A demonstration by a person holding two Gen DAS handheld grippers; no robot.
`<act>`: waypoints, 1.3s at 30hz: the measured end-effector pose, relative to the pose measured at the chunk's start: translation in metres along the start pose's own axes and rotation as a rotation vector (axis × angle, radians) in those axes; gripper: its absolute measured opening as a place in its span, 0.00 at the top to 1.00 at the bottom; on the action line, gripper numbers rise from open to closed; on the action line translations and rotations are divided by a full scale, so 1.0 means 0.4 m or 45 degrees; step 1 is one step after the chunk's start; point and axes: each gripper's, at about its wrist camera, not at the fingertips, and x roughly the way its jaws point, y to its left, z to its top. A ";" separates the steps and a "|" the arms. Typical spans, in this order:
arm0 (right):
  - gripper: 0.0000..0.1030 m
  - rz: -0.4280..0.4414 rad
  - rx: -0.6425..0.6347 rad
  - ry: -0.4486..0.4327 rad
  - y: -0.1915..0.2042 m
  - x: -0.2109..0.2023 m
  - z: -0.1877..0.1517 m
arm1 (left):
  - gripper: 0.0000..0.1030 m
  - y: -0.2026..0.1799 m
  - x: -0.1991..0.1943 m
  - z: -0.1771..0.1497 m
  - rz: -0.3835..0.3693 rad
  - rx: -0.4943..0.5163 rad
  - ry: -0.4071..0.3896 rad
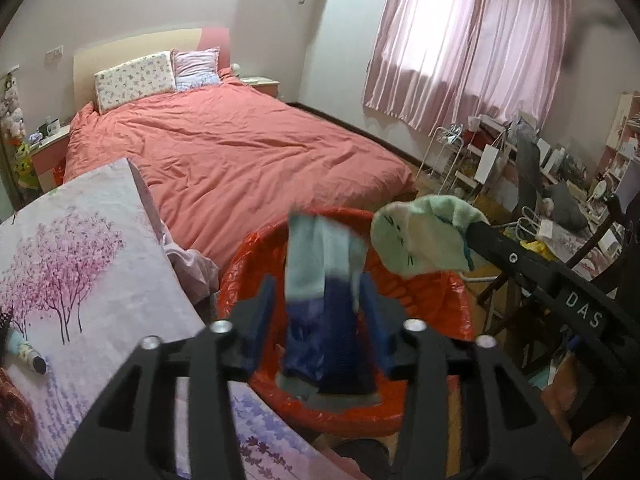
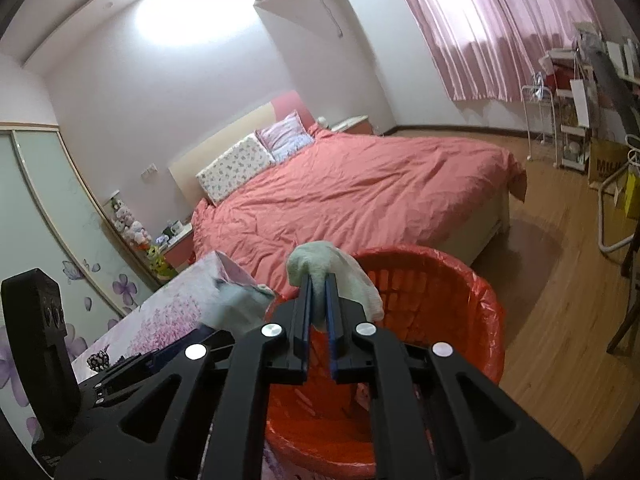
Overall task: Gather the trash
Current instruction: 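Open both tools over the orange basket to drop cloth and sock, then grasp the white tissue with the left tool while the right tool grasps the brown plaid scrunchie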
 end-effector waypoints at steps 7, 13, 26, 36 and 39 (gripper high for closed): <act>0.69 -0.061 -0.023 0.027 0.000 -0.011 -0.025 | 0.45 0.054 -0.001 -0.018 0.086 -0.037 0.026; 0.62 -0.096 -0.091 0.011 0.042 -0.036 -0.021 | 0.40 0.110 -0.073 -0.050 0.197 -0.032 -0.008; 0.42 -0.072 -0.365 0.019 0.233 -0.038 -0.094 | 0.33 0.337 -0.287 -0.159 0.477 -0.131 -0.063; 0.35 -0.001 -0.564 0.119 0.382 -0.006 -0.207 | 0.32 0.596 -0.454 -0.263 0.762 -0.355 -0.096; 0.35 0.028 -0.609 0.162 0.430 0.007 -0.246 | 0.33 0.675 -0.476 -0.285 0.789 -0.471 -0.093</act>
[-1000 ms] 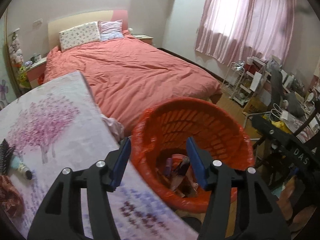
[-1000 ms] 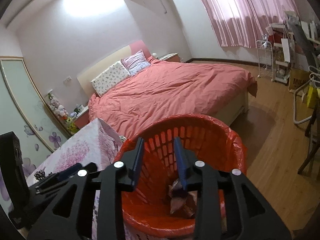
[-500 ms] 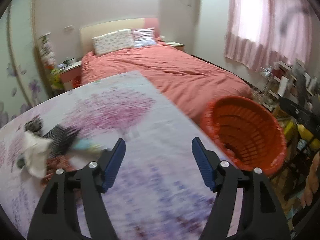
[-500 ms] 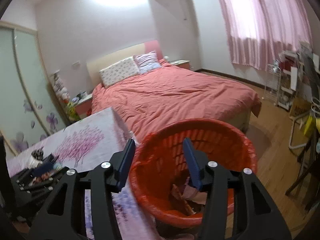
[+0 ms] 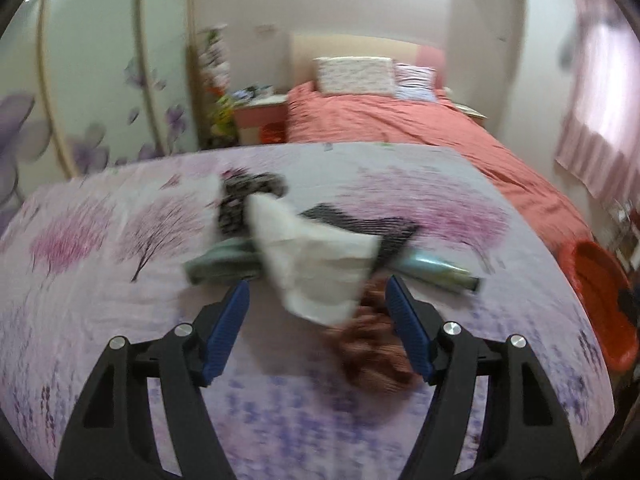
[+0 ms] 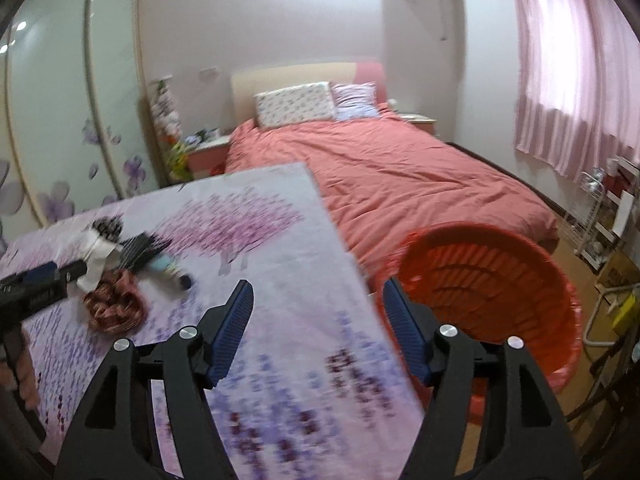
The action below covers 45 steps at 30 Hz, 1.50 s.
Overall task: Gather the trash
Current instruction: 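Grasp the white tissue with the left tool while the right tool grasps the brown plaid scrunchie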
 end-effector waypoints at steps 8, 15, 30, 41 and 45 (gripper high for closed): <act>0.35 0.043 -0.058 0.066 0.083 0.035 -0.018 | 0.33 0.047 0.082 0.031 -0.047 -0.095 0.070; 0.35 0.062 -0.087 0.105 0.133 0.055 -0.028 | 0.62 0.040 0.137 0.043 -0.109 -0.137 0.141; 0.35 0.179 -0.128 0.127 0.250 0.059 -0.028 | 0.92 0.119 0.006 0.044 -0.128 -0.064 -0.027; 0.37 0.379 -0.149 0.169 0.399 0.084 -0.005 | 0.92 0.248 -0.101 0.044 -0.059 -0.096 -0.112; 0.47 0.422 -0.174 0.231 0.451 0.108 -0.017 | 0.92 0.287 -0.120 0.032 -0.036 -0.106 -0.120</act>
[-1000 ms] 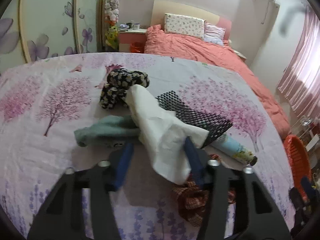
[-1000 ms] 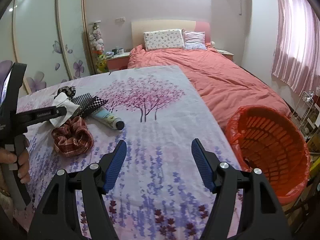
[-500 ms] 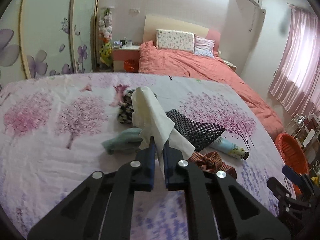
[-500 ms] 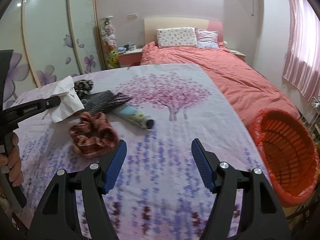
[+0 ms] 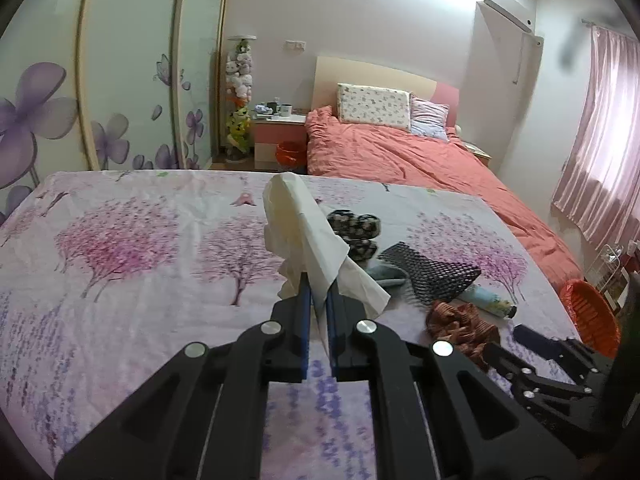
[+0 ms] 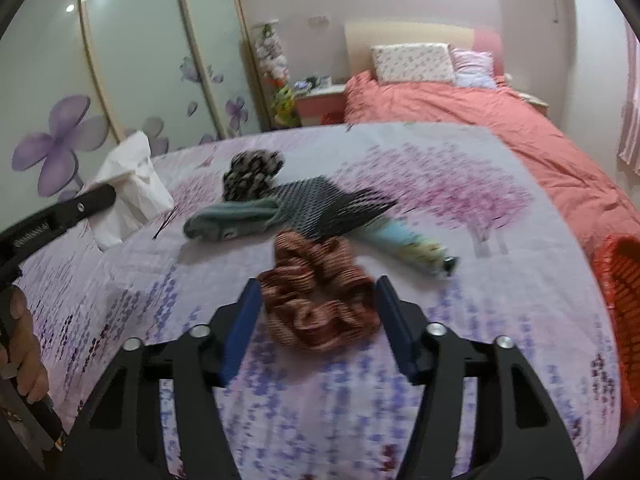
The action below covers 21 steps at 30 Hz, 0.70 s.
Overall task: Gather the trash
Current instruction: 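Grasp the white tissue with the left tool while the right tool grasps the brown plaid scrunchie, then carry tissue and scrunchie over the orange basket and open both tools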
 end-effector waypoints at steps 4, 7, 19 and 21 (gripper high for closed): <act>0.50 -0.001 -0.025 0.035 0.024 0.031 -0.008 | 0.92 0.032 -0.008 -0.009 0.017 -0.010 0.001; 0.51 -0.023 -0.039 0.060 0.030 0.052 -0.012 | 0.92 0.050 -0.008 -0.016 0.023 -0.019 0.011; 0.89 -0.058 -0.046 0.065 0.004 0.037 -0.025 | 0.92 0.030 -0.002 -0.038 -0.002 -0.010 0.034; 0.91 -0.049 -0.024 0.049 -0.009 0.021 -0.023 | 0.92 0.021 -0.003 -0.040 -0.010 -0.005 0.035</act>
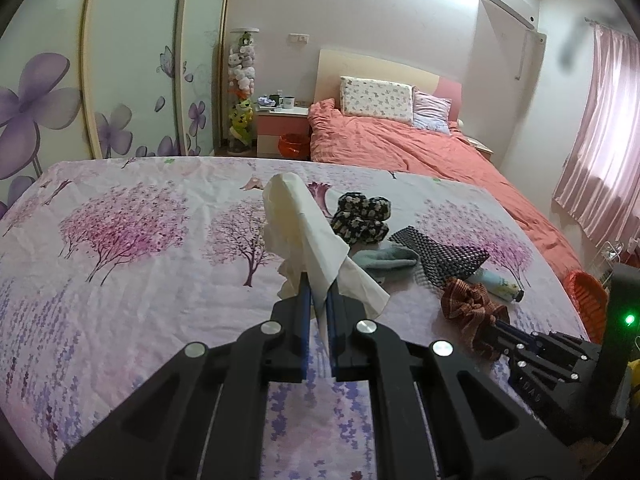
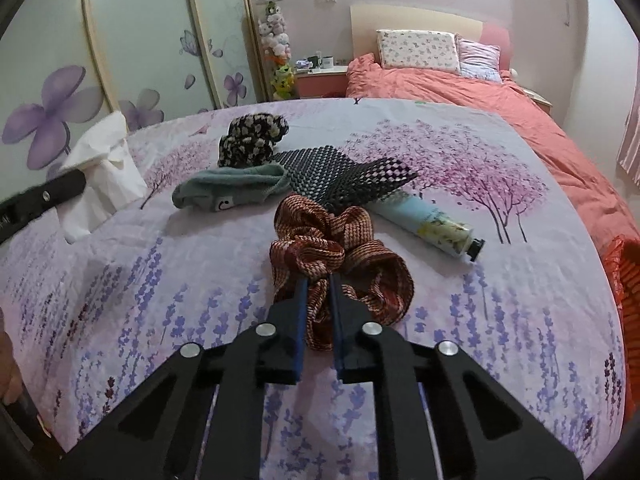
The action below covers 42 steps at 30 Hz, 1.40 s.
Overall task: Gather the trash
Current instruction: 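Carry tissue and scrunchie over the orange basket and open both tools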
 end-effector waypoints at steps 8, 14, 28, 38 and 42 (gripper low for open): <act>0.93 0.016 0.081 -0.091 -0.052 -0.071 0.015 | 0.92 -0.040 -0.004 -0.002 -0.031 0.029 0.001; 0.93 0.009 0.132 -0.168 -0.090 -0.124 0.027 | 0.92 -0.079 -0.010 -0.003 -0.060 0.061 -0.002; 0.93 -0.037 0.229 -0.319 -0.180 -0.223 0.034 | 0.92 -0.170 -0.032 0.002 -0.146 0.130 -0.020; 0.93 -0.068 0.302 -0.413 -0.255 -0.290 0.029 | 0.92 -0.289 -0.046 0.007 -0.250 0.208 -0.037; 0.93 -0.093 0.335 -0.450 -0.291 -0.317 0.021 | 0.92 -0.350 -0.045 0.008 -0.302 0.244 -0.037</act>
